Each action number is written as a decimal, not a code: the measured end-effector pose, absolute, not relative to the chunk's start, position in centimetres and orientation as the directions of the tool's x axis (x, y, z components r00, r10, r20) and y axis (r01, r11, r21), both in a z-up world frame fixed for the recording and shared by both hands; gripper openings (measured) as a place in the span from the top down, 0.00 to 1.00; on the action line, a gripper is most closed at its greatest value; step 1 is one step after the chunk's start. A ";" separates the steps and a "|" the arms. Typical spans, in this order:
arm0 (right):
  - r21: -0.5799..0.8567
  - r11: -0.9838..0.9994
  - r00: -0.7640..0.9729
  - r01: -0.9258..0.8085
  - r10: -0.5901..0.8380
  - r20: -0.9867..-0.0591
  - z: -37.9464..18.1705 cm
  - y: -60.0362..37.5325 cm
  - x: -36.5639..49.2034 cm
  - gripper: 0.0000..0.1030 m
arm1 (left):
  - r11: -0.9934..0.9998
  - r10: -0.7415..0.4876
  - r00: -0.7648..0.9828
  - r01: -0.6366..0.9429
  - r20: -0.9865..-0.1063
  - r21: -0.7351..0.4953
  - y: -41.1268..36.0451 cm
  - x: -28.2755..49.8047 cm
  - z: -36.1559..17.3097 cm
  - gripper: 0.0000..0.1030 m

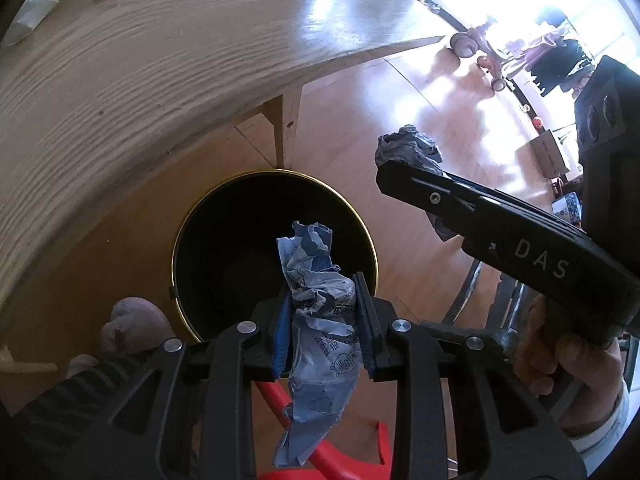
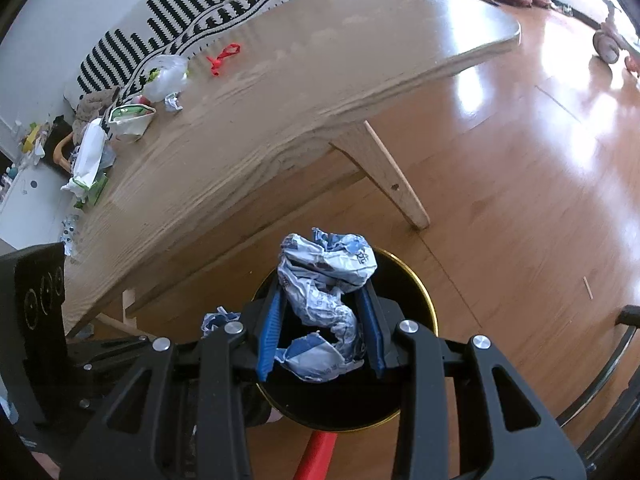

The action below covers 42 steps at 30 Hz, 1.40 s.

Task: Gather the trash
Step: 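Open the left gripper to drop the paper into the bin, then grasp the silver dotted wrapper with left gripper while right grasps clear plastic bag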

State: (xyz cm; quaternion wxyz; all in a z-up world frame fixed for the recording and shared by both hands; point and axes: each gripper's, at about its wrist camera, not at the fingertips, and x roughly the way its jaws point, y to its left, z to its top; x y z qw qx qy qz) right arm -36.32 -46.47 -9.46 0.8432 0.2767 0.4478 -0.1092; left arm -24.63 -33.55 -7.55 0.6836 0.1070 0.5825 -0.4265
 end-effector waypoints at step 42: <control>0.172 0.972 0.729 0.159 0.002 -0.685 2.2 -40.4 -11.5 0.07 | 0.994 -0.111 0.524 0.069 -0.844 -0.087 0.5 -2.5 1.0 0.06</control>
